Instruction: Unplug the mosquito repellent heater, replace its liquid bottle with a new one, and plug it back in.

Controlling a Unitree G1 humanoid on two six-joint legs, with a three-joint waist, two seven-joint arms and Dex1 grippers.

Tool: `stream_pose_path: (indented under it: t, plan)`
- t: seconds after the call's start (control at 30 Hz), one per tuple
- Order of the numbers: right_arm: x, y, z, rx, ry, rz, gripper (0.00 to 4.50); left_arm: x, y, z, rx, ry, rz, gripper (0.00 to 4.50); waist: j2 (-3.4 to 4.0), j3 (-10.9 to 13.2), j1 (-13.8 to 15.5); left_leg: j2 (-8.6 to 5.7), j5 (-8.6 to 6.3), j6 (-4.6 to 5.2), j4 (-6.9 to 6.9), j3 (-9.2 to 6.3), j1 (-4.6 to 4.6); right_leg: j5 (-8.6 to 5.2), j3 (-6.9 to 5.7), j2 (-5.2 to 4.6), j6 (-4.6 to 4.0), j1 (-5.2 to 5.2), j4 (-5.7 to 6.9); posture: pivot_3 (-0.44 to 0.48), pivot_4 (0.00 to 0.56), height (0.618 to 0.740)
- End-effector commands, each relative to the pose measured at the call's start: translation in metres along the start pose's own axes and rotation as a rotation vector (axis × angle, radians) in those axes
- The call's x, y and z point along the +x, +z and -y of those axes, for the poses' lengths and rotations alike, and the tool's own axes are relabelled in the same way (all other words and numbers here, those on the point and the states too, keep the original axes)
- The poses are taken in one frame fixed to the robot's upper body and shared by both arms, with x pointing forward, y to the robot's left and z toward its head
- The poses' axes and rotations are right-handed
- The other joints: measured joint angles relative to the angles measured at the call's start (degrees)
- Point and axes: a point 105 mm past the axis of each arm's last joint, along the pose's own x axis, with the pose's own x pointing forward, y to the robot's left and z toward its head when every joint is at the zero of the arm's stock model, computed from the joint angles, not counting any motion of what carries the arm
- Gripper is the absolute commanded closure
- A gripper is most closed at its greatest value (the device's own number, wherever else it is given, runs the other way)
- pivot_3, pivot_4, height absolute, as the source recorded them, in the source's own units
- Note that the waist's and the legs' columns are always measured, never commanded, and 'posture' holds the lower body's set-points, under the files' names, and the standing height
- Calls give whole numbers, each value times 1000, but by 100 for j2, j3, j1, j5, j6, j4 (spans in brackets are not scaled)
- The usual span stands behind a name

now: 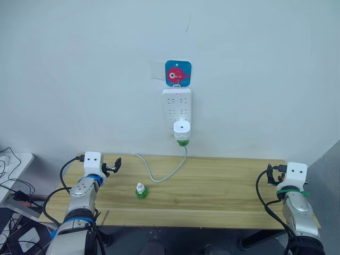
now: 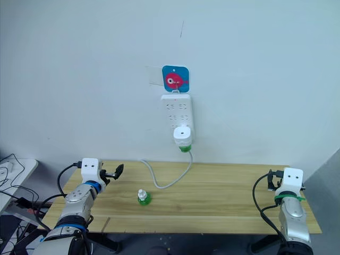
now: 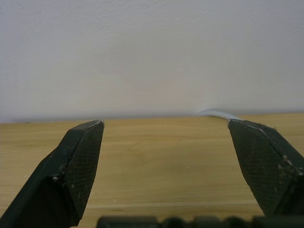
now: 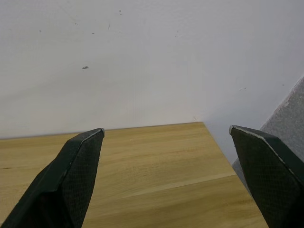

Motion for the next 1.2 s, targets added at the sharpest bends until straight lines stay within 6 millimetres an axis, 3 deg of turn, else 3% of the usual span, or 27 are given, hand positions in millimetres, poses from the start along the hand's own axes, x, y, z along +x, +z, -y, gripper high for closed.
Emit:
stream_pose_path:
  t: [0.03,0.47,0.7,0.93,1.03,1.2]
  plan:
    - [2,20,2,-8,4,67,77,1,23,-7,13,-3,66,0,0,0,-1,0,0,0,0,0,0,0,0,0,0,0,0,325,0,740]
    - [-3,20,3,-14,2,66,77,-2,31,-1,-30,-35,90,0,1,-1,-2,2,0,0,1,-6,-1,-1,-6,0,-2,4,1,315,0,740]
    - [-6,23,3,-17,6,68,77,-6,40,5,-63,-90,127,0,5,2,-17,3,0,0,1,-7,-1,-4,-8,0,-5,3,2,310,27,740]
    - [-19,67,-31,-20,182,169,77,-27,98,39,14,-397,266,0,36,93,-103,9,0,0,2,-14,2,-26,-15,0,14,2,4,326,92,740]
    - [-35,102,-63,-40,346,245,0,-40,131,63,54,-585,318,607,65,225,-145,10,1,0,5,-23,-1,-45,-18,2,-14,4,12,331,113,740]
    - [-71,150,-104,-61,511,361,0,-43,164,92,133,-752,343,2268,87,385,-150,8,1,0,7,-64,-5,-41,-46,5,-5,6,11,337,144,740]
